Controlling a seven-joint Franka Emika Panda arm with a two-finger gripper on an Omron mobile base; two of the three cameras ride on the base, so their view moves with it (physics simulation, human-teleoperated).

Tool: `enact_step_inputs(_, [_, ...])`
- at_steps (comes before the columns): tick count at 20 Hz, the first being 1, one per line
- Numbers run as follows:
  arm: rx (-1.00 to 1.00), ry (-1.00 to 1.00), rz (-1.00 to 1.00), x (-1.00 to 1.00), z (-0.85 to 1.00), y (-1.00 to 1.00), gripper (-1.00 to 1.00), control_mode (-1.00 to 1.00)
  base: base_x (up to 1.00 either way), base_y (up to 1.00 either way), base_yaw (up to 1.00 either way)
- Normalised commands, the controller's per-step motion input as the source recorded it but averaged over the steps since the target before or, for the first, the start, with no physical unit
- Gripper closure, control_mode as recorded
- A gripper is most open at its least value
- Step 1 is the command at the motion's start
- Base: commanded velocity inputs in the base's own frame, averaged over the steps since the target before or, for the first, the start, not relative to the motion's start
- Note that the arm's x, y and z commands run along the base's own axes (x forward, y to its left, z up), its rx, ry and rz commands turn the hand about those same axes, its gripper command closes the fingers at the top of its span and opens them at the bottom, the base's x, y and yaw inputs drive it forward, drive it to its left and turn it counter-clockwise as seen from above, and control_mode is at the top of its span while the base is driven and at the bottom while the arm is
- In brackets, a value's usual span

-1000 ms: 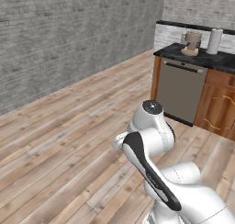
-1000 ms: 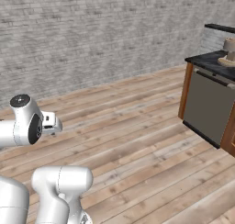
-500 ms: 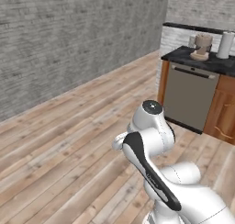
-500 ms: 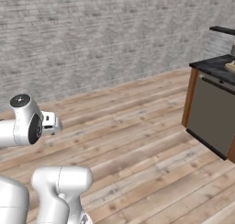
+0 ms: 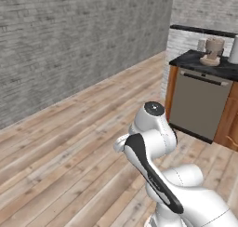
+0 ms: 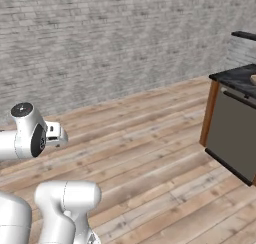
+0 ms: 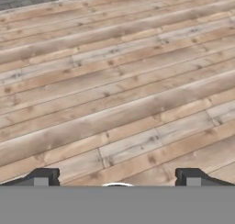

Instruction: Four empty soda cans are scattered around the kitchen. Gather all the cans and cluster them next to the stove for recycling.

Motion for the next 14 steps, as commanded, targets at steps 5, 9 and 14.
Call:
enact_step_inputs(5, [0.0, 0.0, 0.0, 0.0, 0.0, 0.0, -1.0, 1.0, 0.66, 0.0, 0.0])
enact_step_inputs(9, [0.0, 0.0, 0.0, 0.0, 0.0, 0.0, -1.0, 1.0, 0.66, 0.0, 0.0])
enact_step_inputs(14, [0.0, 0.0, 0.0, 0.0, 0.0, 0.0, -1.0, 1.0, 0.66, 0.0, 0.0])
